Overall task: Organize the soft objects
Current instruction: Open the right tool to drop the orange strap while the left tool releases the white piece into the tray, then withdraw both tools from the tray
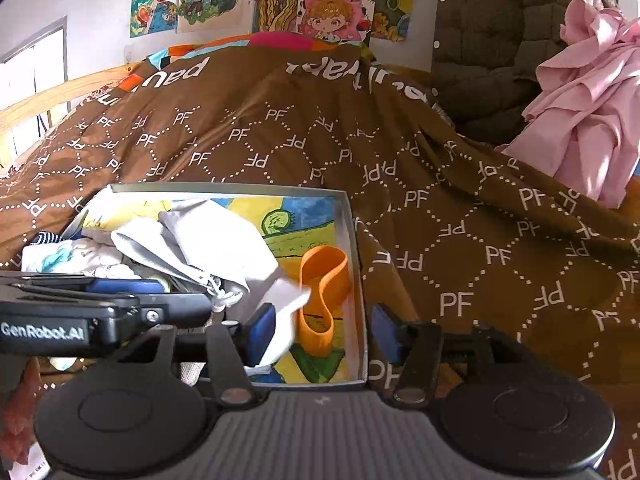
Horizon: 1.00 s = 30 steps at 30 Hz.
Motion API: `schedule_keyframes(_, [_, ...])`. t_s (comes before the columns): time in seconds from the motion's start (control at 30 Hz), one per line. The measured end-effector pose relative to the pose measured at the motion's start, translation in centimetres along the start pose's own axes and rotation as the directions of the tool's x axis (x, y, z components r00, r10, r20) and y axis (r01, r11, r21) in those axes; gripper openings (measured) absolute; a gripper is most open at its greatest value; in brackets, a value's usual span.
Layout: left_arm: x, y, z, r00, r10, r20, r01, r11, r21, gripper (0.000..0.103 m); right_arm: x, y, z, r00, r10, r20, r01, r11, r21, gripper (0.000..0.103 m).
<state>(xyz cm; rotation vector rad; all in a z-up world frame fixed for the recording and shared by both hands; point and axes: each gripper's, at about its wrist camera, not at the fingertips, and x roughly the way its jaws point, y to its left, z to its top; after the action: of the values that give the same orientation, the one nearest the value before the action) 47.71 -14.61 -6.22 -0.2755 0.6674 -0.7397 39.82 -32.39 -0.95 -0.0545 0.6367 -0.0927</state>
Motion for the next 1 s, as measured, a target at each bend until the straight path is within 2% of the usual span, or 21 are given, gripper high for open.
schedule_keyframes(0.1, [-0.7, 0.1, 0.0, 1.0, 0.013, 0.011, -0.013, 1.0, -0.01, 0.071, -0.5, -0.2, 0.0, 1.0, -0.008, 0.008, 0.008, 1.0, 0.007, 0.067])
schedule_keyframes(0.27, [-2.0, 0.1, 0.0, 0.999, 0.037, 0.029, -0.037, 0.999, -0.017, 0.077, -1.8, -0.3, -0.2, 0.999, -0.018, 0.027, 0.018, 1.0, 0.021, 0.078])
schedule_keyframes(0.3, [-2.2, 0.0, 0.0, 0.999, 0.041, 0.031, -0.041, 0.999, -0.018, 0.083, -2.1, -0.4, -0.2, 0.999, -0.02, 0.031, 0.019, 1.0, 0.023, 0.083])
schedule_keyframes(0.37, [-2.8, 0.0, -0.1, 0.998, 0.044, 0.036, -0.043, 0.999, -0.025, 0.087, -2.7, -0.3, -0.3, 0.999, -0.024, 0.04, 0.022, 0.999, 0.031, 0.088])
schedule_keyframes(0.47, [-3.6, -0.3, -0.2, 0.997, 0.056, 0.046, -0.054, 0.998, -0.032, 0.1, -3.4, -0.2, -0.3, 0.998, -0.032, 0.047, 0.03, 0.999, 0.038, 0.092])
schedule_keyframes(0.77, [-7.4, -0.4, -0.6, 0.989, 0.091, 0.115, -0.087, 0.996, -0.034, 0.102, -5.9, 0.5, -1.0, 0.996, -0.043, 0.078, 0.037, 0.996, 0.077, 0.102])
schedule_keyframes(1.0, [-11.1, -1.4, -2.1, 0.977, 0.114, 0.179, -0.124, 0.991, 0.043, 0.102, -8.1, 2.0, -2.6, 0.994, -0.036, 0.102, 0.028, 0.997, 0.077, 0.103])
